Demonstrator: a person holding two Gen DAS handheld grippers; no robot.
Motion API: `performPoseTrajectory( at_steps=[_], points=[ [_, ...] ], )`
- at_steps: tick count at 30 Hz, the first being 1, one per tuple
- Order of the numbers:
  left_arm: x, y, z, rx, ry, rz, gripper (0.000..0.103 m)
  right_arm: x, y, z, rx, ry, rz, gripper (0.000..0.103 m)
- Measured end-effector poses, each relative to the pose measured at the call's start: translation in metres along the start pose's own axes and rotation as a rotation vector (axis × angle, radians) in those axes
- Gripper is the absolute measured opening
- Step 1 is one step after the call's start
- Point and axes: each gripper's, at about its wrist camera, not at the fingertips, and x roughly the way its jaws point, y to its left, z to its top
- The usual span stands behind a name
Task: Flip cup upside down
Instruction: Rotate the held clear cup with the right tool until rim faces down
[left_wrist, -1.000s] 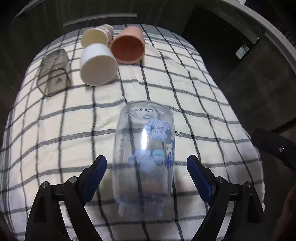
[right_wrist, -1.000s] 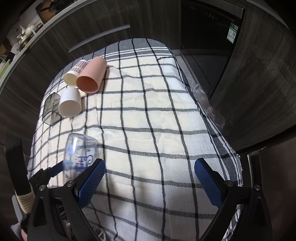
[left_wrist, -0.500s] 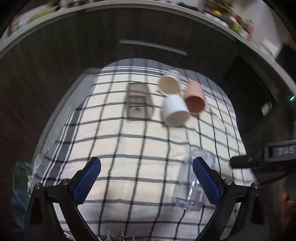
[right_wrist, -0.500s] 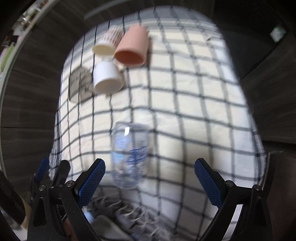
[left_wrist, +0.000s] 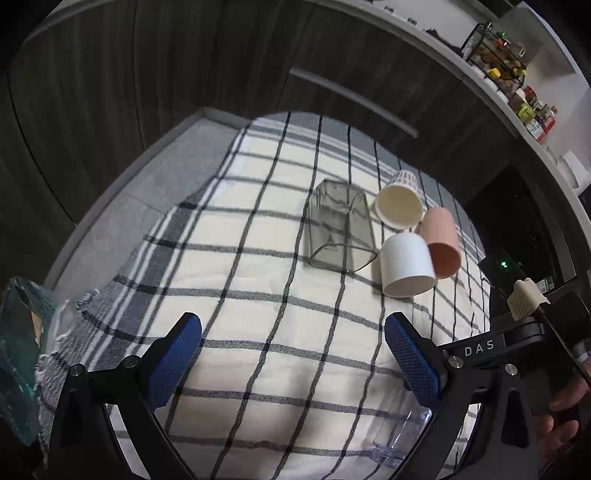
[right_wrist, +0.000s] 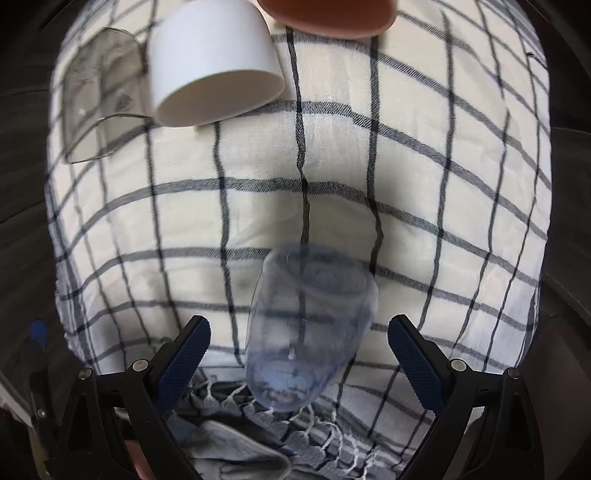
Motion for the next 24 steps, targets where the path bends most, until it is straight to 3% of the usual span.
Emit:
performPoseTrajectory(
  at_steps=[8,10,11,12,20,24],
  points=[
    [0.024,0.004,-0.002,-0.009,0.048,-0.001,0.101,0.036,-0.006,0.01,0.034,0.114,-0.027,0.094],
    [0.026,0.001,-0.003,-0.001,0.049,0.003,0.101,0.041,-0.008,0.01,0.036,0.122,-0.022,0.087],
    [0.026,0.001,-0.002,0.001,0.05,0.004,0.101,0.043,-0.007,0.009,0.036,0.124,-0.016,0.076],
    [0.027,0.0,-0.002,0.003,0.051,0.005,0.101,0.046,-0.008,0.007,0.037,0.128,-0.003,0.076],
    [0.023,-0.002,-0.004,0.021,0.032,0.024,0.101,0.035,-0.009,-0.013,0.015,0.049,0.013,0.075],
    [0.008,-0.005,-0.004,0.033,-0.012,0.021,0.101,0.011,-0.007,-0.037,-0.007,-0.042,0.037,0.074]
  ],
)
